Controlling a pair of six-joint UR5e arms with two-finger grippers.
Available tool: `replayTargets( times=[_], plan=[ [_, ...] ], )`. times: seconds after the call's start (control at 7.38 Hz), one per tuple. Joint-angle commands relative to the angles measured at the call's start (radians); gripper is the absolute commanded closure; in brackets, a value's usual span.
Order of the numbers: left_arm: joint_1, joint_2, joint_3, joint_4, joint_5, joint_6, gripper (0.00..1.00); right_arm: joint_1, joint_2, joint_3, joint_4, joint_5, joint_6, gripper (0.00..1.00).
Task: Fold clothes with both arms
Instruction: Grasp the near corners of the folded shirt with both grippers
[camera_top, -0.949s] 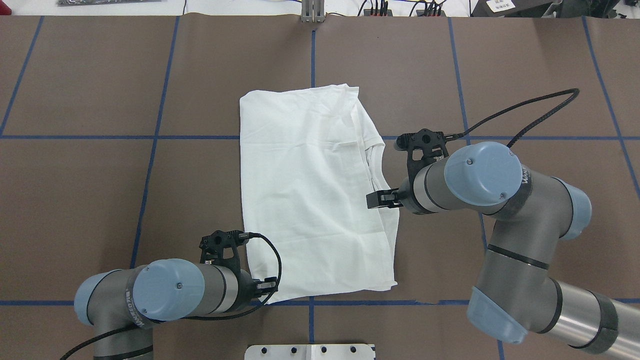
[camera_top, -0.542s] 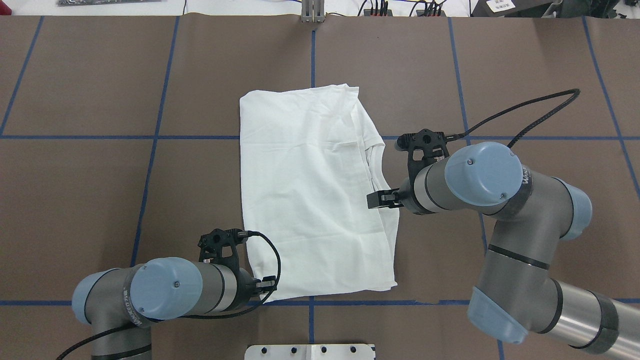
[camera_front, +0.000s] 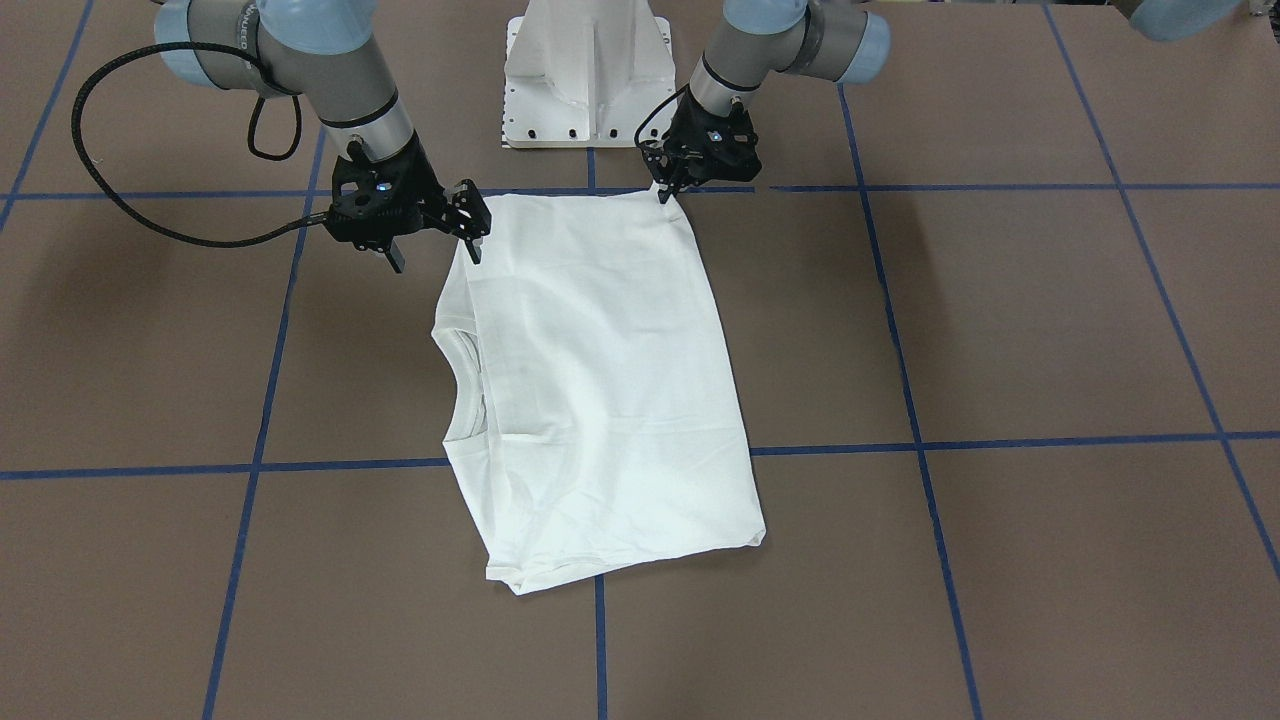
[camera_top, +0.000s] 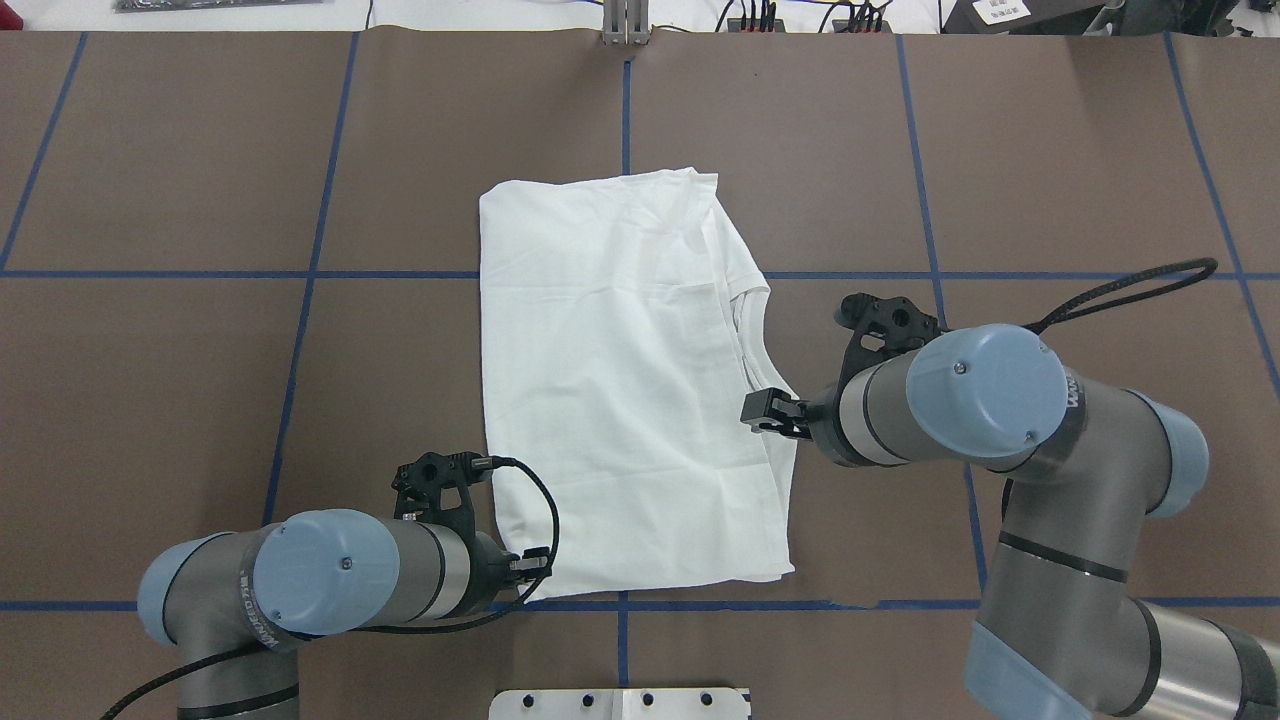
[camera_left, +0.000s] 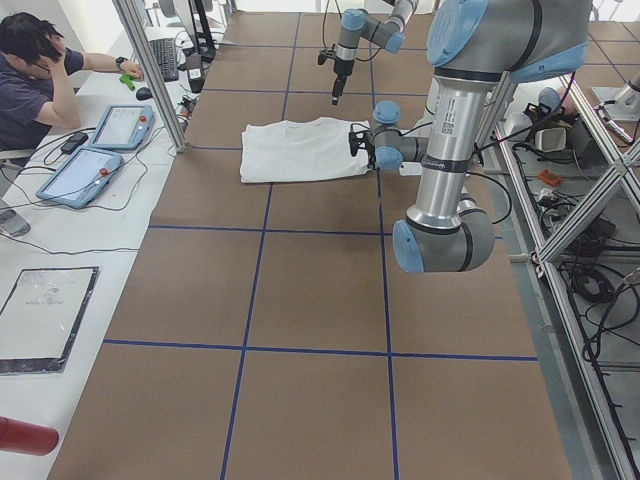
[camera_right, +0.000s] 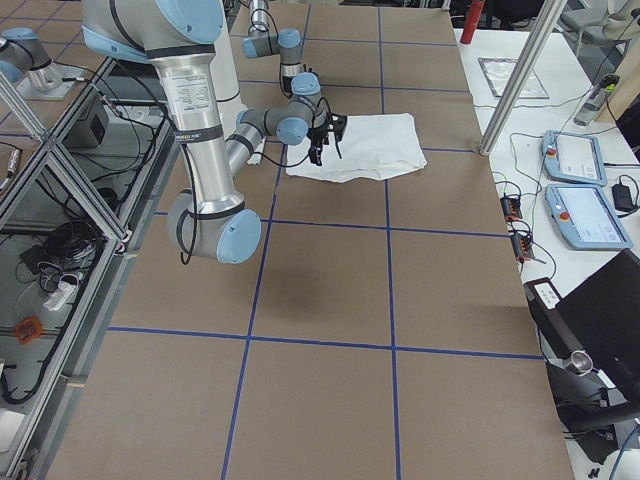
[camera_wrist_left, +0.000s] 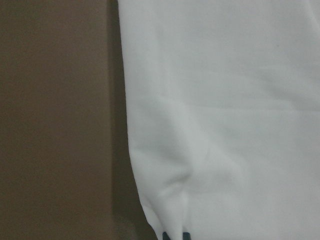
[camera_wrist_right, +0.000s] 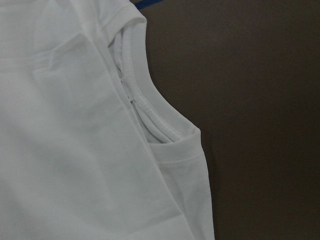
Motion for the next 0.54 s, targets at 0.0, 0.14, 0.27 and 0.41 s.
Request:
replayTargets(
  times=[0.0, 0.14, 0.27, 0.41],
  plan=[
    [0.000, -0.001, 0.000, 0.001, 0.000, 0.000, 1.00, -0.126, 0.003, 0.007, -0.004, -0.144, 0.316, 0.03],
    [0.000, -0.001, -0.002, 0.001, 0.000, 0.000, 1.00, -0.177, 0.012, 0.002, -0.007, -0.181, 0.441, 0.04],
    [0.000, -0.001, -0.003, -0.001, 0.000, 0.000, 1.00, -0.223, 0.007, -0.004, -0.007, -0.192, 0.524, 0.06],
    [0.000, 0.002, -0.008, 0.001, 0.000, 0.000, 1.00, -0.290, 0.010, -0.019, -0.027, -0.259, 0.590, 0.06]
  ],
)
